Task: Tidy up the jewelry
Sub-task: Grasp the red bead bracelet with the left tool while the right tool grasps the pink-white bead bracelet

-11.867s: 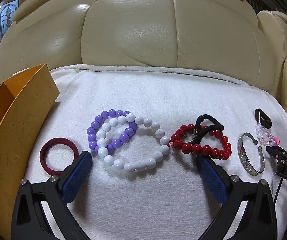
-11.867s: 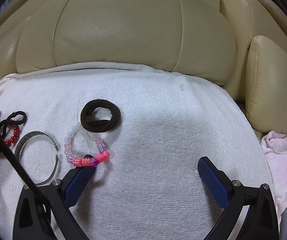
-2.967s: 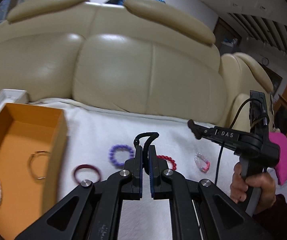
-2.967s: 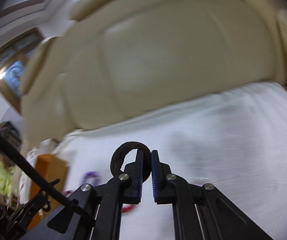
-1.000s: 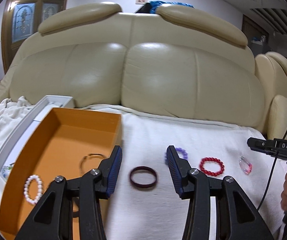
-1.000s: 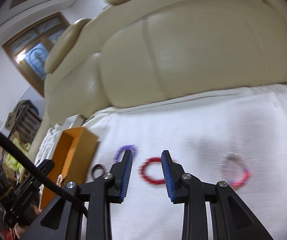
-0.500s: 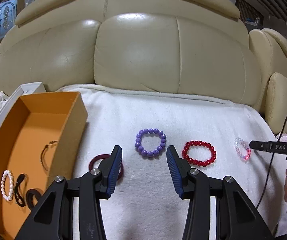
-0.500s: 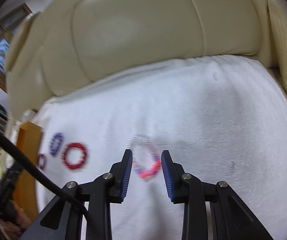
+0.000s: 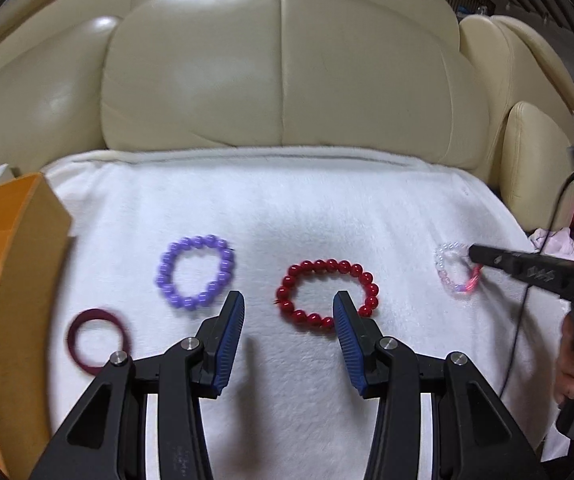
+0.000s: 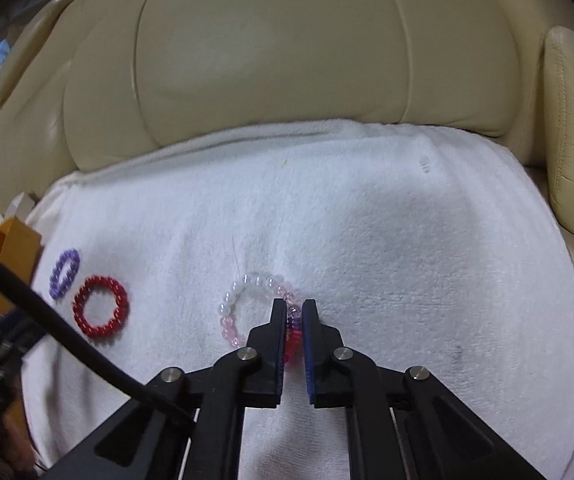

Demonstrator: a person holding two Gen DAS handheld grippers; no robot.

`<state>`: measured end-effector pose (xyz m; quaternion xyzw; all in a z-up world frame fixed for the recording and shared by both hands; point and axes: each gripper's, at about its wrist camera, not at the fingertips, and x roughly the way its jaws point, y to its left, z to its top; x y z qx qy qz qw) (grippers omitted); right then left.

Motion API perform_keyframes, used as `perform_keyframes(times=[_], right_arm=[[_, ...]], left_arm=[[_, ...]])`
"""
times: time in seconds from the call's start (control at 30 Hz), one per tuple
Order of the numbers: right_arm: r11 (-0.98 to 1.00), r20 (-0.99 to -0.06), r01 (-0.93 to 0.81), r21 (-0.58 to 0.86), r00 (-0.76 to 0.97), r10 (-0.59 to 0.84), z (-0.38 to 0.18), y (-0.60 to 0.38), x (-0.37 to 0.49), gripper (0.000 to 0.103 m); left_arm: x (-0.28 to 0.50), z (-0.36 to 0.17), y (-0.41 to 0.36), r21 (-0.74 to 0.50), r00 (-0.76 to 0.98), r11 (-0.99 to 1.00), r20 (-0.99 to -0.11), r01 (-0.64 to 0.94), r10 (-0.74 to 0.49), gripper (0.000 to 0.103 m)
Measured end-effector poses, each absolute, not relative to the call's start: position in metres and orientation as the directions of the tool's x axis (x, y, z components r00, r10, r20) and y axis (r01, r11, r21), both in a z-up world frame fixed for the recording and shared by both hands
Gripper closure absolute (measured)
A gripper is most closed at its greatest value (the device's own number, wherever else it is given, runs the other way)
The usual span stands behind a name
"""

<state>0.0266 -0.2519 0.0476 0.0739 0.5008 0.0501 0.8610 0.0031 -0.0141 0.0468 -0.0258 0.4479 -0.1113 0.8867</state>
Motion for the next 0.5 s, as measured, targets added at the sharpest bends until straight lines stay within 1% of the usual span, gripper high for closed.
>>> perform_keyframes(times=[0.1, 0.13, 0.2, 0.3, 0.33, 0.5], right_arm=[[0.976, -0.833, 0.009, 0.220, 0.522, 0.183, 0.057, -0.260, 0.027, 0.094], [0.973, -0.828, 0.011, 0.230, 0.528, 0.190, 0.058, -0.261, 0.026, 0.094], [0.970, -0.825, 0.014, 0.242, 0.529, 0.198, 0.059, -0.260, 0.025, 0.094], [0.968, -0.831, 0.023, 0.250, 0.518, 0.203, 0.057, -0.255, 0.024, 0.094], [0.966, -0.831, 0.025, 0.255, 0.517, 0.206, 0.057, -0.257, 0.025, 0.094], [0.950, -0.816, 0.033, 0.309, 0.522, 0.247, 0.058, -0.256, 0.028, 0.094]], left_arm=[[0.010, 0.038, -0.021, -0.156, 0.556, 0.969, -0.796, 0.193, -0.239, 0.056], [0.012, 0.036, -0.024, -0.160, 0.554, 0.966, -0.794, 0.205, -0.249, 0.059], [0.013, 0.032, -0.029, -0.150, 0.550, 0.962, -0.796, 0.226, -0.253, 0.076], [0.011, 0.031, -0.036, -0.115, 0.561, 0.960, -0.791, 0.255, -0.244, 0.088], [0.010, 0.031, -0.037, -0.106, 0.563, 0.959, -0.791, 0.262, -0.241, 0.094], [0.007, 0.037, -0.035, -0.105, 0.575, 0.959, -0.781, 0.264, -0.244, 0.094]])
